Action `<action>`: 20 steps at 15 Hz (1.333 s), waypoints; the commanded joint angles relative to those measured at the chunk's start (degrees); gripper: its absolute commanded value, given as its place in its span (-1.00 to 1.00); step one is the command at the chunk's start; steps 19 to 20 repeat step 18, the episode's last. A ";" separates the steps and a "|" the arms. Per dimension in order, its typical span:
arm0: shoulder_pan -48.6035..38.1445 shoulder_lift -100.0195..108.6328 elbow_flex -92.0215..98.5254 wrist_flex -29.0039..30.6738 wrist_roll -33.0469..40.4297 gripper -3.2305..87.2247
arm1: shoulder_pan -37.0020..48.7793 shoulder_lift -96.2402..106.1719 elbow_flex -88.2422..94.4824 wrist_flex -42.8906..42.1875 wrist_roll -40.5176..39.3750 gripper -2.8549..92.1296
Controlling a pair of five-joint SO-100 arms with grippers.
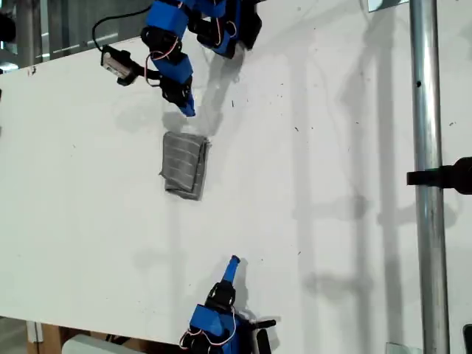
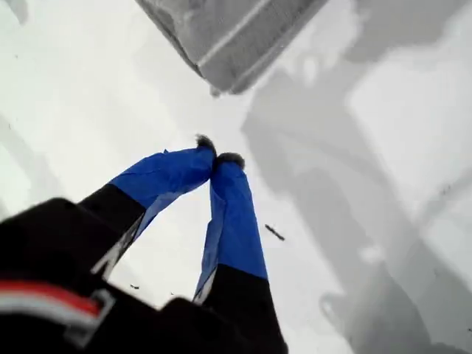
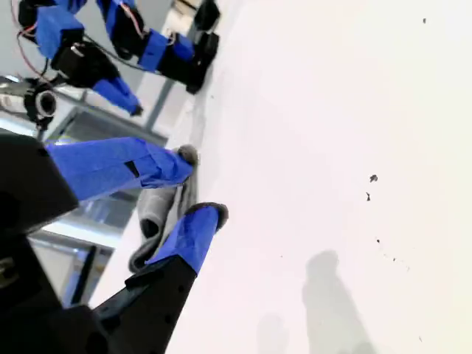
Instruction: Grasp corners of a towel and fold twice.
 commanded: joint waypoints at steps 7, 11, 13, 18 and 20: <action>4.48 0.18 0.70 14.41 8.53 -0.81 | -5.63 38.23 19.51 20.48 17.31 -0.73; 4.13 0.18 0.70 14.41 8.79 -0.81 | -6.50 38.32 20.21 20.39 16.17 -0.73; 4.04 0.18 0.70 14.41 8.79 -0.81 | -6.50 38.32 20.21 20.39 16.17 -0.73; 4.04 0.18 0.70 14.41 8.79 -0.81 | -6.50 38.32 20.21 20.39 16.17 -0.73; 4.04 0.18 0.70 14.41 8.79 -0.81 | -6.50 38.32 20.21 20.39 16.17 -0.73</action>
